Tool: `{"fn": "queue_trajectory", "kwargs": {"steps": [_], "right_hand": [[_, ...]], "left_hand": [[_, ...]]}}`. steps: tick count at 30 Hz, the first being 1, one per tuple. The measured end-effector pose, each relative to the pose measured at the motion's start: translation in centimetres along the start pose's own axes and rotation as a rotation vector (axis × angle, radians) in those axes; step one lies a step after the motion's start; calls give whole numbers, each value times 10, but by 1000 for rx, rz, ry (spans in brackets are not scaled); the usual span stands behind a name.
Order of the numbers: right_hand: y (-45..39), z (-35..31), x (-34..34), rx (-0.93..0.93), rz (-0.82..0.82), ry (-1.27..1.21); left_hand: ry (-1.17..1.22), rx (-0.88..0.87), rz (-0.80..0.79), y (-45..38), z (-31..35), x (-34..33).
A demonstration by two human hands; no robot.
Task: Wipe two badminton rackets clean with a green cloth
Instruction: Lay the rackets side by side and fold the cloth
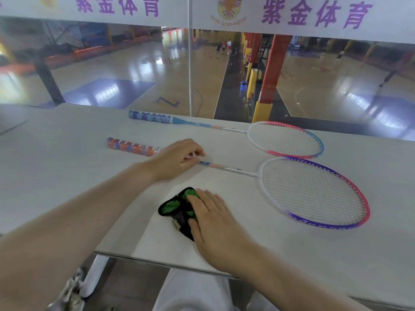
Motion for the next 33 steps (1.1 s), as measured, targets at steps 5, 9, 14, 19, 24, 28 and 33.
{"fn": "queue_trajectory", "kwargs": {"steps": [5,9,14,19,24,28,33], "right_hand": [[-38,-40,-16,117,-37,-57],[-57,-69,-30,224,-75,-64],[-68,-79,-24,327,-263,-246],[-77,-59,12,225,-89,-330],[-74,-35,21,94,-102,-242],[-68,-31,10,75,-201,-293],[-68,-31,18,50,-128,-383]], "left_hand": [[148,110,80,32,-13,31],[210,256,49,63,-26,47],[267,402,-4,107,-32,60],[469,427,-1,143,-27,68],[553,434,-157,166,-22,52],[376,392,-213,170,-15,43],[161,322,-142,170,-9,48]]}}
Point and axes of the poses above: each hand's wrist, its own y-axis away from the middle knuckle, its own x-axis out of the back of the hand, z = x × y, the point moved 8 cm from there along -y, towards the middle knuckle, and after that the axes turned 2 degrees about x, right-handed, at the moved point
